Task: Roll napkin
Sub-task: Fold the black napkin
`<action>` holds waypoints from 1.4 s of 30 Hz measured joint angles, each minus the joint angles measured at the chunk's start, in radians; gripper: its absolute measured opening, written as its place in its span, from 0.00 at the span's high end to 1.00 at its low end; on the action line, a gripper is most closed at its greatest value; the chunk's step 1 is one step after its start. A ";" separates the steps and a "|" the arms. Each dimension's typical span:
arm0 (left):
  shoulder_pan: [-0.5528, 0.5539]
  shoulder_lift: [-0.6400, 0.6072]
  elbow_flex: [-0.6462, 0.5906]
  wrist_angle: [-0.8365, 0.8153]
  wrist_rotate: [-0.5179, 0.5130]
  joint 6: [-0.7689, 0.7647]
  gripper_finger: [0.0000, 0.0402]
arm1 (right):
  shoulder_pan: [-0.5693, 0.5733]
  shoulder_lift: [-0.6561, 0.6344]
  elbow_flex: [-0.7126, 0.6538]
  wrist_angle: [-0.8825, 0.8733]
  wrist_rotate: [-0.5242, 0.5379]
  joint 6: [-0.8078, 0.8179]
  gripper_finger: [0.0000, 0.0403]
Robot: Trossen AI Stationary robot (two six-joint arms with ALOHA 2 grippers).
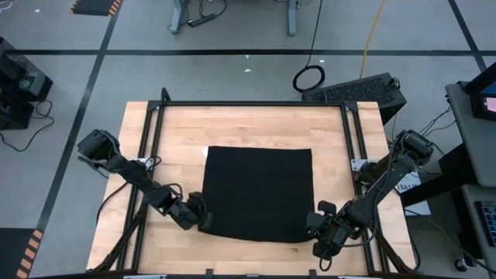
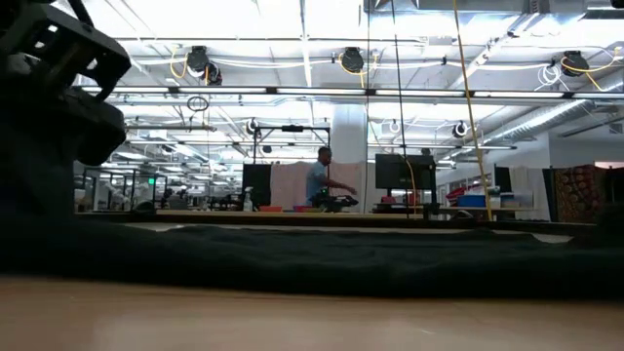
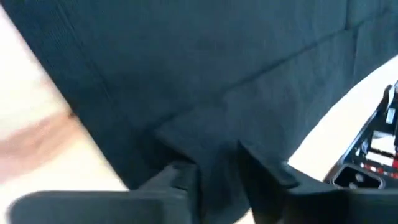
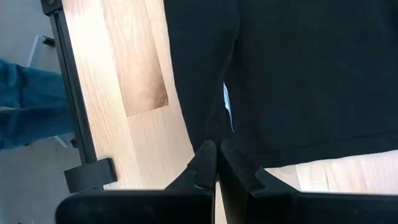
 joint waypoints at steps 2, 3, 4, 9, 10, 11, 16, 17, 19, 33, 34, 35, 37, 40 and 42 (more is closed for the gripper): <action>0.000 -0.003 0.000 0.012 -0.041 0.006 0.89 | 0.000 0.000 0.000 0.000 -0.007 -0.002 1.00; -0.001 -0.010 0.000 0.028 -0.060 0.021 0.94 | 0.000 0.000 0.000 0.004 -0.012 -0.002 1.00; -0.003 -0.019 0.000 0.050 -0.068 0.035 0.97 | 0.000 0.000 0.000 0.013 -0.022 -0.002 1.00; -0.039 -0.076 0.025 0.090 -0.075 0.104 0.99 | 0.000 -0.008 0.000 0.105 -0.159 -0.003 1.00; -0.051 -0.089 0.034 0.093 -0.085 0.108 0.99 | 0.004 -0.008 0.000 0.134 -0.193 -0.004 1.00; -0.065 -0.101 0.044 0.097 -0.096 0.115 0.99 | 0.008 -0.008 0.000 0.163 -0.222 -0.006 1.00; -0.130 -0.159 0.072 0.095 -0.152 0.143 0.99 | 0.039 -0.025 0.000 0.256 -0.288 0.010 1.00; -0.141 -0.171 0.078 0.095 -0.157 0.148 0.99 | 0.042 -0.033 0.000 0.266 -0.297 0.014 1.00; -0.157 -0.187 0.096 0.096 -0.159 0.155 1.00 | 0.052 -0.052 0.001 0.269 -0.301 0.021 1.00; -0.129 -0.216 0.113 0.002 -0.315 0.282 1.00 | -0.005 -0.169 0.001 -0.037 -0.155 -0.033 1.00; -0.119 -0.219 0.113 -0.003 -0.324 0.295 1.00 | -0.012 -0.176 0.001 -0.061 -0.143 -0.043 1.00; -0.110 -0.224 0.113 -0.020 -0.328 0.308 1.00 | -0.021 -0.182 0.001 -0.086 -0.134 -0.055 1.00; -0.094 -0.237 0.113 -0.066 -0.337 0.331 1.00 | -0.036 -0.184 0.001 -0.124 -0.114 -0.074 1.00; -0.068 -0.267 0.113 -0.139 -0.359 0.362 1.00 | -0.055 -0.183 0.001 -0.173 -0.101 -0.085 1.00; -0.051 -0.285 0.113 -0.213 -0.380 0.380 1.00 | -0.068 -0.183 0.001 -0.198 -0.068 -0.084 1.00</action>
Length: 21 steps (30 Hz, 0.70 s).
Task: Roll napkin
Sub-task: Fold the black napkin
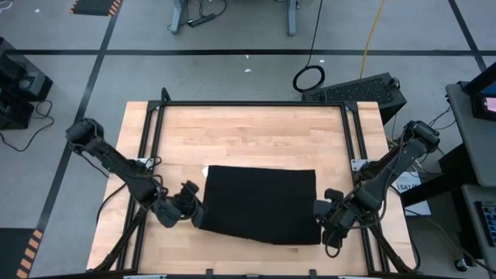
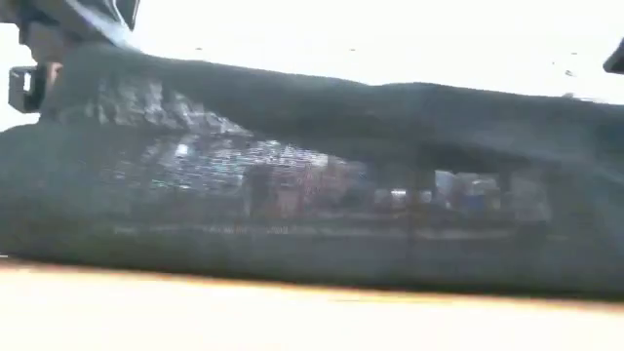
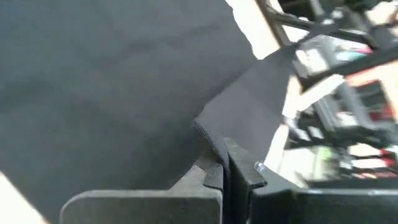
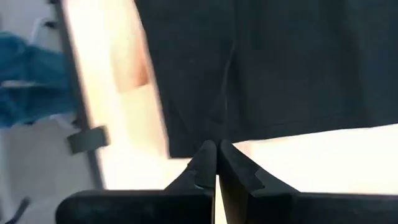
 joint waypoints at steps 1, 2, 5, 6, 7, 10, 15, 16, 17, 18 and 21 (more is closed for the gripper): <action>0.009 -0.010 0.000 -0.033 -0.009 0.013 1.00 | -0.007 0.000 0.000 -0.010 0.021 0.000 1.00; 0.019 -0.021 0.000 -0.063 -0.018 0.024 1.00 | -0.013 0.000 0.000 -0.016 0.042 0.000 1.00; 0.052 -0.038 0.000 -0.130 -0.023 0.081 1.00 | -0.034 0.000 0.000 -0.047 0.104 0.002 1.00; 0.062 -0.043 0.000 -0.146 -0.023 0.100 1.00 | -0.043 0.000 0.000 -0.055 0.125 0.002 1.00; 0.071 -0.048 0.000 -0.156 -0.023 0.115 1.00 | -0.053 0.000 0.000 -0.061 0.142 0.002 1.00; 0.091 -0.058 0.000 -0.162 -0.015 0.121 1.00 | -0.080 0.000 0.000 -0.072 0.135 0.006 1.00; 0.087 -0.132 -0.001 -0.095 0.052 0.112 1.00 | -0.084 -0.011 0.005 -0.067 0.050 0.084 1.00; 0.082 -0.156 -0.001 -0.074 0.065 0.120 1.00 | -0.080 -0.017 0.012 -0.067 0.028 0.094 1.00; 0.076 -0.181 -0.001 -0.064 0.070 0.128 1.00 | -0.075 -0.024 0.020 -0.066 0.015 0.105 1.00; 0.073 -0.205 0.000 -0.064 0.069 0.140 1.00 | -0.069 -0.033 0.021 -0.063 0.012 0.113 1.00; 0.074 -0.267 0.000 -0.107 0.035 0.184 1.00 | -0.064 -0.051 0.021 -0.079 0.064 0.118 1.00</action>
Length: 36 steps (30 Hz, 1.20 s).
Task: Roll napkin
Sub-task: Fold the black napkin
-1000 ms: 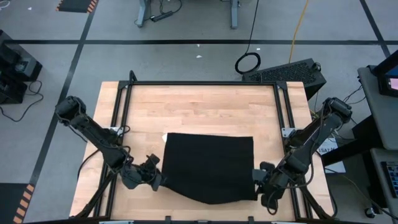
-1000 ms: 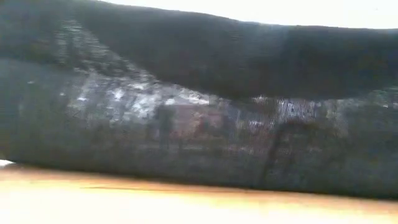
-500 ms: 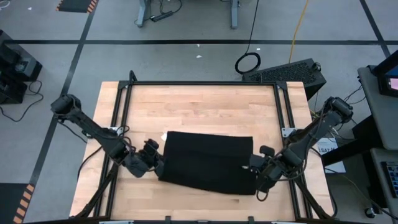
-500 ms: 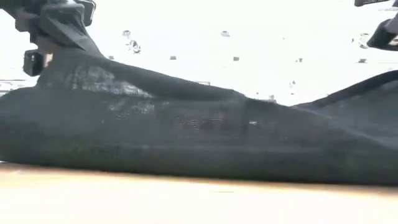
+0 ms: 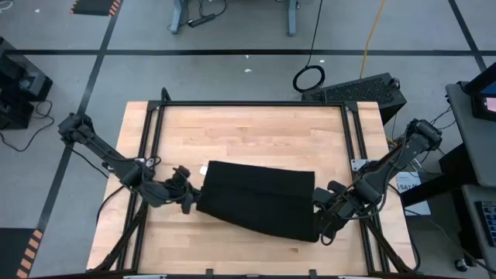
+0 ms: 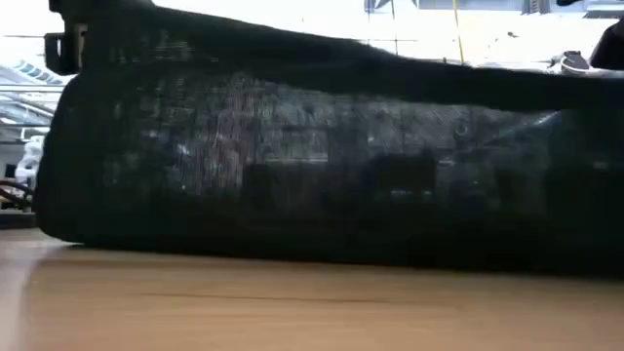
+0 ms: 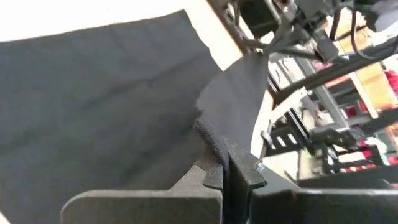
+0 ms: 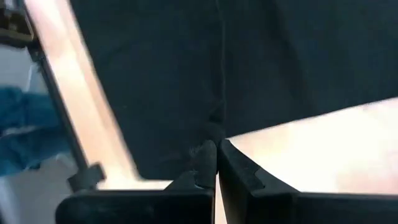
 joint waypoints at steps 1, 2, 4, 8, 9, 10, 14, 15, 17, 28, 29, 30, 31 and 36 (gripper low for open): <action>0.007 -0.016 0.000 -0.028 -0.012 0.013 1.00 | -0.002 -0.005 0.000 -0.016 0.035 -0.003 1.00; 0.019 -0.025 0.001 -0.064 -0.013 0.021 1.00 | -0.009 -0.007 0.000 -0.038 0.065 -0.007 1.00; 0.047 -0.031 0.001 -0.152 -0.010 0.024 1.00 | -0.026 -0.007 0.000 -0.085 0.107 -0.008 1.00; 0.094 -0.024 0.000 -0.250 -0.005 0.048 1.00 | -0.062 -0.005 -0.025 -0.104 0.154 -0.010 1.00; 0.107 -0.020 0.000 -0.264 -0.004 0.062 1.00 | -0.071 -0.005 -0.037 -0.098 0.160 -0.010 1.00; 0.120 -0.019 -0.004 -0.264 -0.004 0.078 1.00 | -0.080 -0.005 -0.048 -0.090 0.165 -0.009 1.00; 0.175 -0.019 -0.024 -0.259 -0.004 0.119 1.00 | -0.114 -0.004 -0.090 -0.066 0.192 0.007 1.00; 0.188 -0.018 -0.029 -0.261 -0.004 0.123 1.00 | -0.121 -0.004 -0.099 -0.066 0.202 0.017 1.00; 0.213 -0.019 -0.032 -0.266 -0.010 0.144 1.00 | -0.137 -0.005 -0.116 -0.063 0.217 0.032 1.00; 0.311 0.044 -0.032 -0.257 -0.016 0.273 1.00 | -0.199 -0.004 -0.185 -0.058 0.238 0.043 1.00; 0.313 0.055 -0.032 -0.257 -0.016 0.272 1.00 | -0.199 -0.004 -0.187 -0.055 0.237 0.044 1.00; 0.313 0.066 -0.032 -0.257 -0.016 0.270 1.00 | -0.199 -0.004 -0.189 -0.053 0.237 0.043 1.00; 0.313 0.079 -0.032 -0.257 -0.016 0.271 1.00 | -0.199 -0.004 -0.191 -0.053 0.235 0.043 1.00; 0.313 0.121 -0.032 -0.238 0.030 0.248 1.00 | -0.199 -0.008 -0.183 -0.052 0.174 0.055 1.00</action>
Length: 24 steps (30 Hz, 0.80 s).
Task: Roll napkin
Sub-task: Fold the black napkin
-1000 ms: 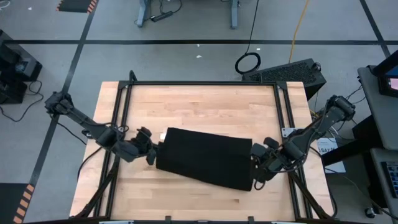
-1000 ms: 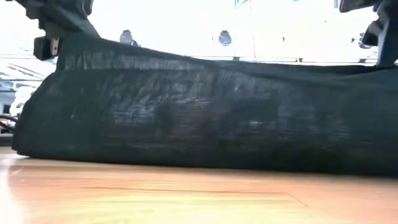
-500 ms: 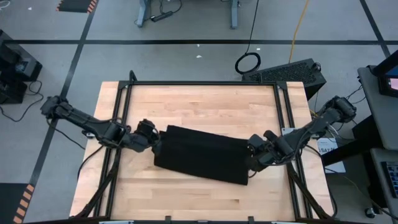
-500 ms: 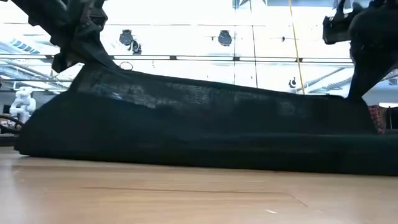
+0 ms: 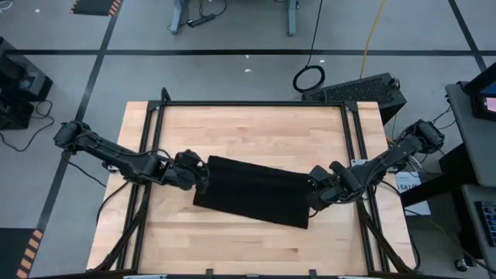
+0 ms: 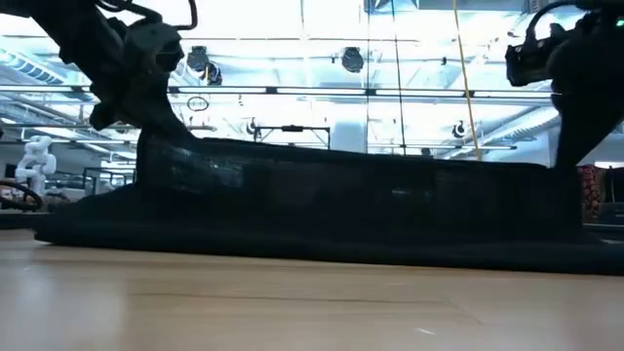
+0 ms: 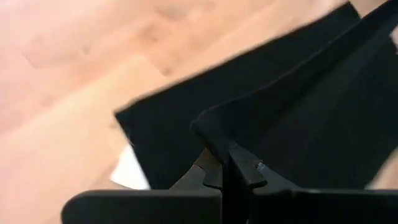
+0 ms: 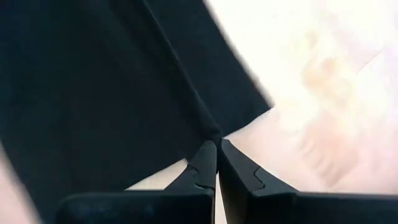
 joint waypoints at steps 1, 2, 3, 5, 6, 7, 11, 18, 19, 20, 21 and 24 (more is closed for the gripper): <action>-0.001 -0.001 0.000 0.023 0.029 -0.003 1.00 | 0.001 -0.005 0.005 0.005 -0.034 0.009 1.00; -0.003 -0.007 0.000 0.049 0.062 -0.003 1.00 | 0.006 -0.007 0.015 0.008 -0.068 0.011 1.00; -0.007 -0.017 0.000 0.072 0.094 -0.003 1.00 | 0.015 -0.009 0.027 0.014 -0.097 0.005 1.00; -0.017 -0.044 0.000 0.133 0.154 -0.003 1.00 | 0.037 -0.013 0.060 0.024 -0.146 -0.026 1.00; -0.024 -0.059 0.000 0.164 0.179 -0.003 1.00 | 0.049 -0.017 0.079 0.028 -0.160 -0.040 1.00; -0.030 -0.075 0.000 0.180 0.196 -0.002 1.00 | 0.060 -0.018 0.098 0.025 -0.173 -0.049 1.00; -0.047 -0.139 0.000 0.213 0.236 -0.004 1.00 | 0.106 -0.017 0.172 -0.015 -0.208 -0.060 1.00; -0.045 -0.183 0.000 0.156 0.212 -0.003 1.00 | 0.174 -0.018 0.288 -0.097 -0.205 0.020 1.00; -0.045 -0.183 0.000 0.142 0.205 -0.002 1.00 | 0.181 -0.018 0.299 -0.112 -0.194 0.030 1.00; -0.045 -0.183 0.000 0.132 0.192 -0.002 1.00 | 0.188 -0.018 0.300 -0.127 -0.171 0.041 1.00; -0.045 -0.182 0.000 0.117 0.172 -0.001 1.00 | 0.191 -0.018 0.300 -0.145 -0.147 0.051 1.00; -0.040 -0.178 0.000 0.061 0.104 0.021 1.00 | 0.192 -0.017 0.283 -0.193 -0.049 0.066 1.00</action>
